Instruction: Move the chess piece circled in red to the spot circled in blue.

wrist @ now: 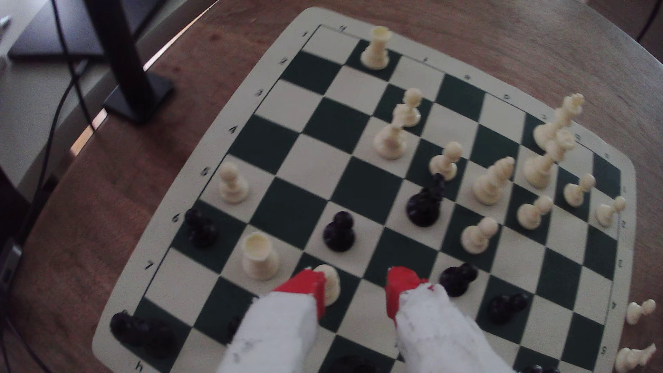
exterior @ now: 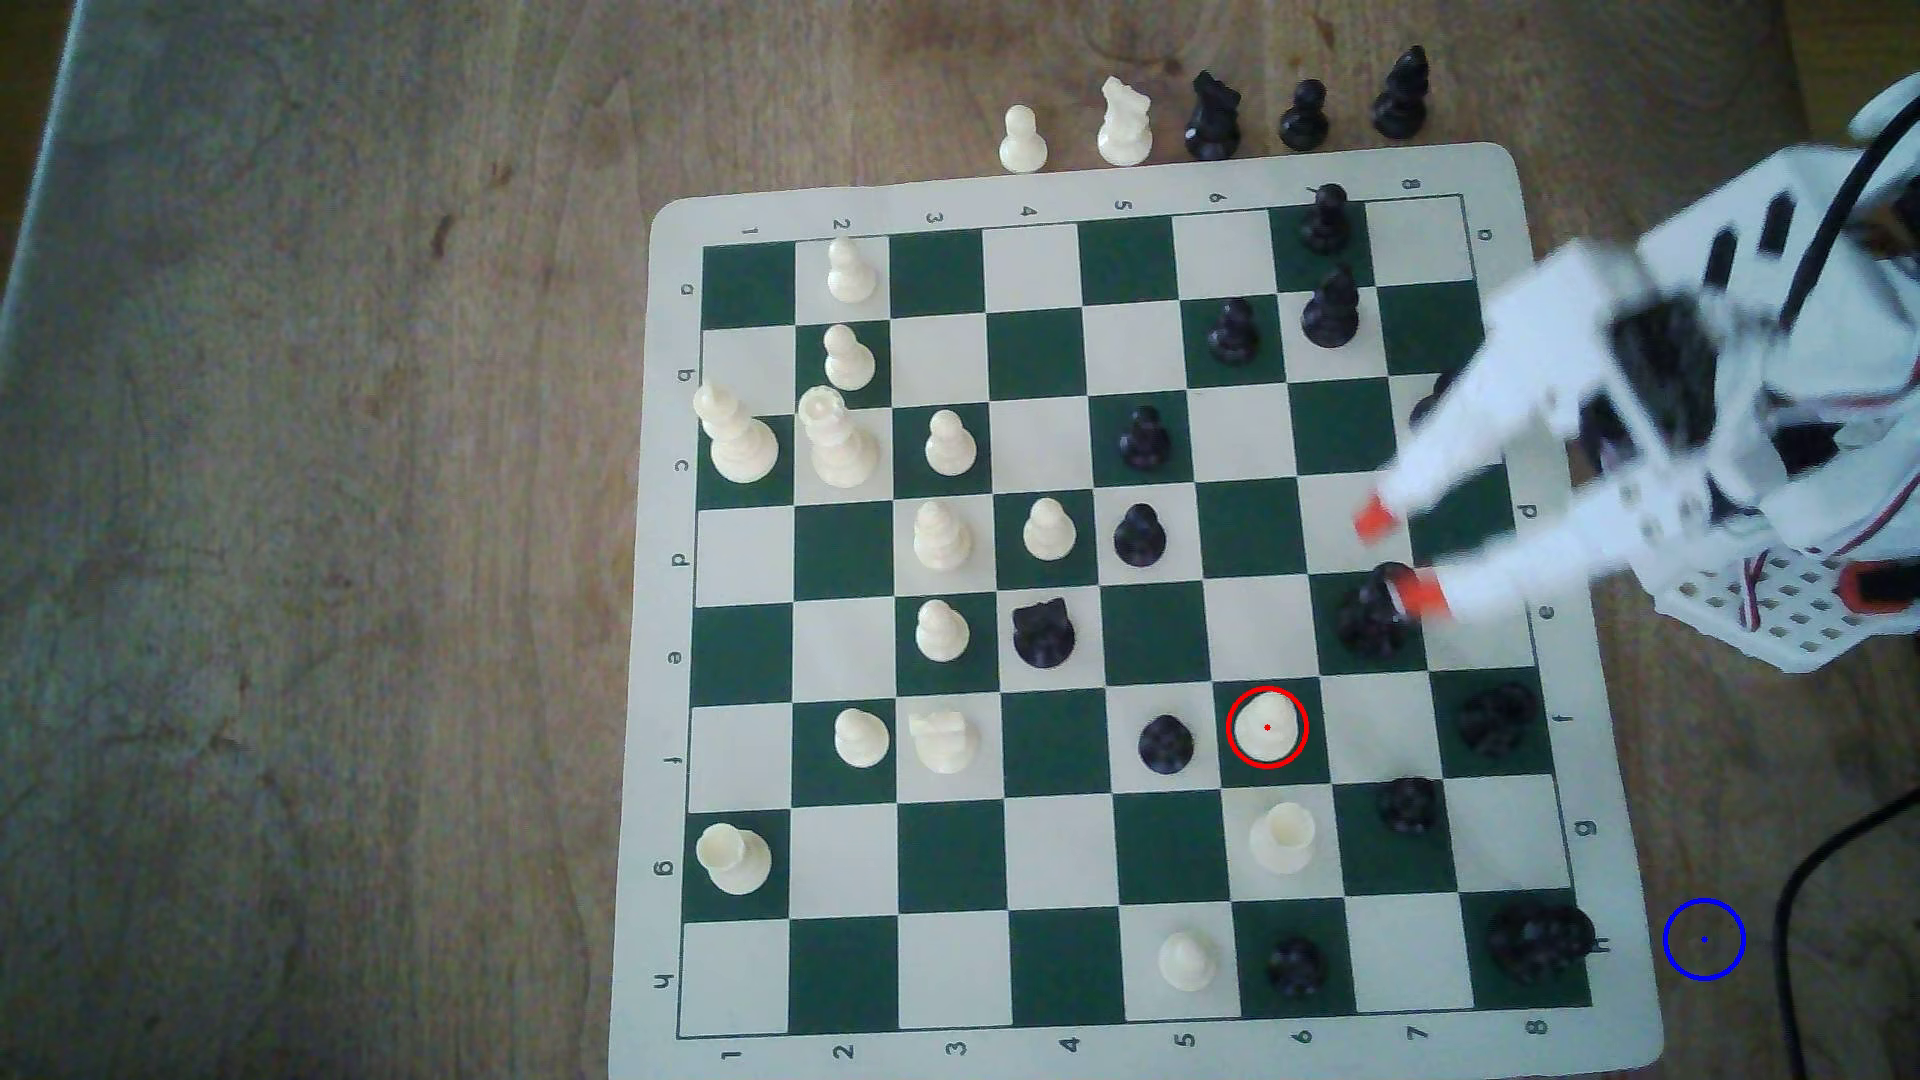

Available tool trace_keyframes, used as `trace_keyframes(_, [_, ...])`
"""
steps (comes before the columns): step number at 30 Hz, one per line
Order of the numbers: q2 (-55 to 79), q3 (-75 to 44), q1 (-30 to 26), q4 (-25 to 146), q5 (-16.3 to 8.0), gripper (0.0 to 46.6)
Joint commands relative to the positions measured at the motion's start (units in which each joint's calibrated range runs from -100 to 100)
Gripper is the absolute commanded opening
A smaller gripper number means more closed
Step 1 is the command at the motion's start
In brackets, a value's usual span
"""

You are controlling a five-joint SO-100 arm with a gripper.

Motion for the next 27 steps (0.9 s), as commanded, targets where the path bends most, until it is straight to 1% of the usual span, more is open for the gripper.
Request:
trace_keyframes(1, [9.2, -4.1, -1.4, -0.4, 0.0, 13.9])
trace_keyframes(4, [18.8, -6.1, -2.6, -0.9, 0.2, 13.3])
trace_keyframes(8, [24.8, -7.7, -3.3, -3.2, 0.1, 13.9])
trace_keyframes(12, [30.5, -8.5, -2.8, -7.1, 0.3, 13.8])
trace_keyframes(25, [38.2, -10.0, -2.8, -11.3, 1.0, 12.3])
trace_keyframes(27, [39.4, -10.4, -2.3, -11.6, 1.7, 11.7])
